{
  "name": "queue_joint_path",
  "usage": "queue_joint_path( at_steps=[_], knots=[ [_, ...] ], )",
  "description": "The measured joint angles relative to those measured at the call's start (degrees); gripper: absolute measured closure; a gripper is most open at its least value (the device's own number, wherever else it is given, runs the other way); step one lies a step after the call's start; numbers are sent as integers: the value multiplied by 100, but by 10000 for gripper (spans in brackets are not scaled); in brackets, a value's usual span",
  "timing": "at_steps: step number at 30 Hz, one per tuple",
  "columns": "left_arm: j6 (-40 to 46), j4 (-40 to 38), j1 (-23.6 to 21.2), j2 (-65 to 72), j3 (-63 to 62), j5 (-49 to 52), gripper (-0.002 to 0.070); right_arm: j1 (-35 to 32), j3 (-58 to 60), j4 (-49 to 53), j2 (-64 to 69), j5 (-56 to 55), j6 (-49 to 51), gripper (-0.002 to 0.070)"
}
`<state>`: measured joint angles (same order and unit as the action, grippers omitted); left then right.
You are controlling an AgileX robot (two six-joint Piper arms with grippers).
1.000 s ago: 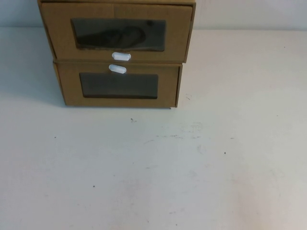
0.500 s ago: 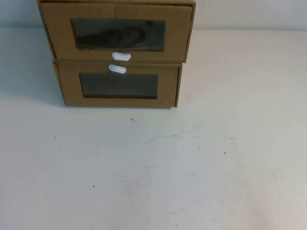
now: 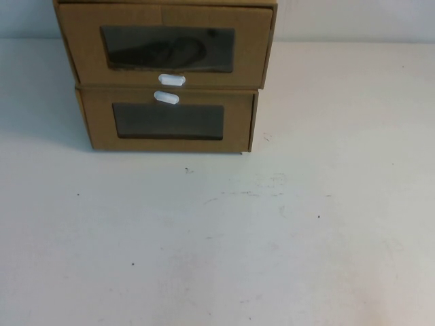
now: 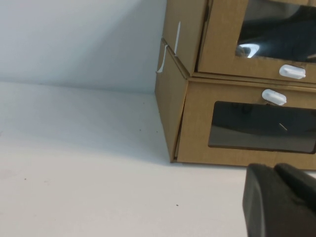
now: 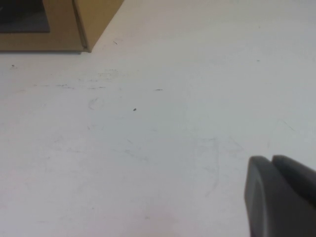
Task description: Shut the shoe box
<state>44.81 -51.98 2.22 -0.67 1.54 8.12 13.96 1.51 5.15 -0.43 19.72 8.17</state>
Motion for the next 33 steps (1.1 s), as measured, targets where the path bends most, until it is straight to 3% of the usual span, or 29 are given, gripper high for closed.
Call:
queue_joint_path(
  at_steps=[17, 23, 30, 33],
  knots=[
    [9, 181, 0, 0, 0, 0, 680, 0, 0, -57, 0, 0, -9, 687],
    [-344, 2982, 0, 0, 0, 198, 680, 0, 0, -60, 0, 3, -9, 687],
    [-3669, 5079, 0, 0, 0, 156, 680, 0, 0, -70, 0, 12, -9, 687],
    [-4196, 5409, 0, 0, 0, 359, 680, 0, 0, -70, 0, 12, -9, 687]
  ],
)
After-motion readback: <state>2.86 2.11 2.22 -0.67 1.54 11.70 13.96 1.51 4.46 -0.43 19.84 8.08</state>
